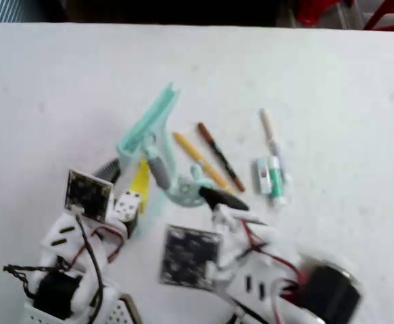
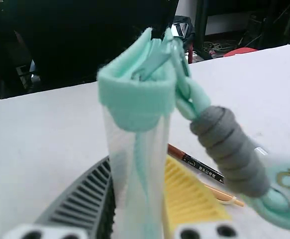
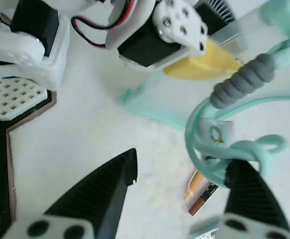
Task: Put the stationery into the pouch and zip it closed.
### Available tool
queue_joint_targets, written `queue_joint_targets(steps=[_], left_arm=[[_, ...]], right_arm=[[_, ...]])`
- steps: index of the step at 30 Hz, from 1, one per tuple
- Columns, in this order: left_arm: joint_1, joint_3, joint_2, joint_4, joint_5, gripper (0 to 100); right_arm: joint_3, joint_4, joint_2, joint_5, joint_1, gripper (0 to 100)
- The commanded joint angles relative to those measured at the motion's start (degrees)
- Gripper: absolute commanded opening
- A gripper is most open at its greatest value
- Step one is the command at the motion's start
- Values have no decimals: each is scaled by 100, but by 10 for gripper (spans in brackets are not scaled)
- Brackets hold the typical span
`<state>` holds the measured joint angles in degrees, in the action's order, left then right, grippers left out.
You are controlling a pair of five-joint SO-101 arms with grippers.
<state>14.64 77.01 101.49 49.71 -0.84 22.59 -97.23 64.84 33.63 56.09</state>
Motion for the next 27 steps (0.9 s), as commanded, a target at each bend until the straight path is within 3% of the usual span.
queue_joint_targets(steps=[1,3,7,11,15,22,25,27], left_arm=[[-13,26,-31,18,35,60],[-13,26,-31,18,35,60],[-13,26,-31,18,26,60],[-13,26,-31,18,35,60],[-13,26,-31,18,44,60],[-13,26,-31,18,44,60],[-13,26,-31,18,44,60],[-13,35,-31,18,44,60]], right_arm=[[167,-119,365,44,48,92],[905,-92,426,158,75,7],[2075,-84,479,905,40,44],[1864,-127,479,949,13,22],[1380,-119,470,1749,13,16],[1451,-171,479,1934,57,16],[1301,-163,479,2532,198,17],[1143,-163,479,2523,277,17]])
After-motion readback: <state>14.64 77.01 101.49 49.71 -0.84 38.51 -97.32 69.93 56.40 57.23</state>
